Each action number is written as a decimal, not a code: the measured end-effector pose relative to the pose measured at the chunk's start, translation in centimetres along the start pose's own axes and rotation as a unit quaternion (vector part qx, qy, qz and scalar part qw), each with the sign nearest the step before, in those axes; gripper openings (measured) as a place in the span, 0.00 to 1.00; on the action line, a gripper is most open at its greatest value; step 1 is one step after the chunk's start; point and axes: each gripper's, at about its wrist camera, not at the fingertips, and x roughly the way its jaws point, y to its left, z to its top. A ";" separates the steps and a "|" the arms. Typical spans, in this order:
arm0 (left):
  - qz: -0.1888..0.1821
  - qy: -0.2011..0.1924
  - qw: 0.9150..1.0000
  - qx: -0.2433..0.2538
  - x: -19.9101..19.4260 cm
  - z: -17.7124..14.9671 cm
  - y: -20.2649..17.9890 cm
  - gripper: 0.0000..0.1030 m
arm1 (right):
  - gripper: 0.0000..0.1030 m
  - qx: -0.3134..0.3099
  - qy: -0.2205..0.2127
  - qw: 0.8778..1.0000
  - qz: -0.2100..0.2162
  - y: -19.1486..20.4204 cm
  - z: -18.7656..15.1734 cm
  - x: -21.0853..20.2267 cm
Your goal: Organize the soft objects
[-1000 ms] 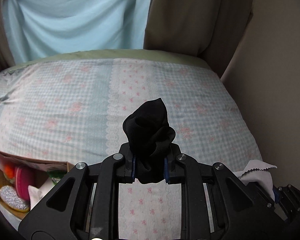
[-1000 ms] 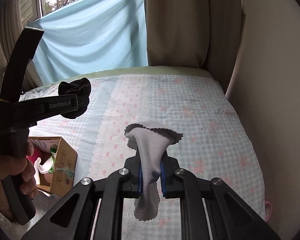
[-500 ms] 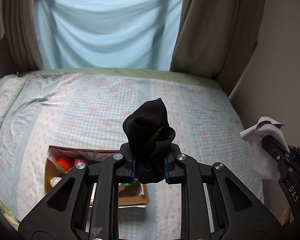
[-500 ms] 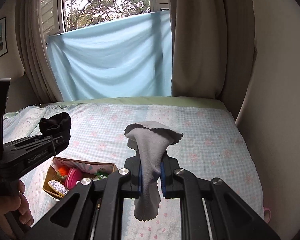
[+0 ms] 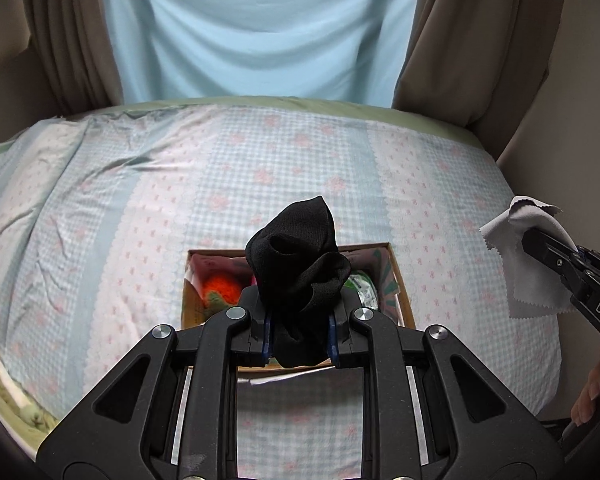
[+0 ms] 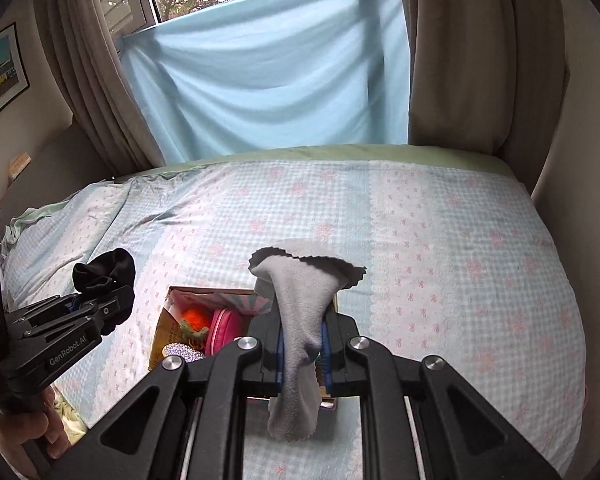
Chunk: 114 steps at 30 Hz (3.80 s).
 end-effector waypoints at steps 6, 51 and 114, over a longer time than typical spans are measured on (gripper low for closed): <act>-0.017 0.034 0.999 0.020 3.2 -0.6 3.7 0.16 | 0.12 -0.001 0.050 0.999 0.007 2.6 -0.3 5.3; -0.090 0.215 0.971 0.053 19.2 -2.6 4.0 1.00 | 1.00 0.091 0.274 0.957 0.005 -0.5 -2.1 21.2; -0.017 -0.188 0.980 0.056 -20.9 0.2 -13.5 1.00 | 1.00 0.014 -0.144 0.983 -0.114 -8.2 0.5 -23.0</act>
